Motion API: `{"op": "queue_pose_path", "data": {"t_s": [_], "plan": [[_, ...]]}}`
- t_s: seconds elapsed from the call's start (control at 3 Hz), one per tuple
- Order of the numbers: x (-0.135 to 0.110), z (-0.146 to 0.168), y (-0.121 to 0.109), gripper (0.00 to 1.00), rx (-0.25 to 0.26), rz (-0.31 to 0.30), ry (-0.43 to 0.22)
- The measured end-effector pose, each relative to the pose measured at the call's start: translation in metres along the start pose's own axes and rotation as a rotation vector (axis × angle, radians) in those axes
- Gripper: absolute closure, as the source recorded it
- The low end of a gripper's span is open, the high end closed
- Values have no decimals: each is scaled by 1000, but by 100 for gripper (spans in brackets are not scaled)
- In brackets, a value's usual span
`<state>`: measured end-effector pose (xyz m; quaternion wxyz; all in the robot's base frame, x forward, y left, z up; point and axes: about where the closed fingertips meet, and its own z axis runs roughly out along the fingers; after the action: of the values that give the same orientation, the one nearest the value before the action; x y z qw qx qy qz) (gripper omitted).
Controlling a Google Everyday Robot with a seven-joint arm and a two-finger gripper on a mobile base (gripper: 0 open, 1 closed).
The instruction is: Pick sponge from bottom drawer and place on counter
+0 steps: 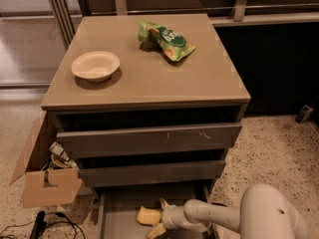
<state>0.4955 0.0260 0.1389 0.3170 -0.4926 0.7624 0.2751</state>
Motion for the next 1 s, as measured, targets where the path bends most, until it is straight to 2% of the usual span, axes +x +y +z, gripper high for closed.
{"op": "queue_pose_path", "data": {"t_s": [0.67,1.0], "plan": [[14,24,1,0,-32,30,33],[15,25,2,18,-32,30,34]]}}
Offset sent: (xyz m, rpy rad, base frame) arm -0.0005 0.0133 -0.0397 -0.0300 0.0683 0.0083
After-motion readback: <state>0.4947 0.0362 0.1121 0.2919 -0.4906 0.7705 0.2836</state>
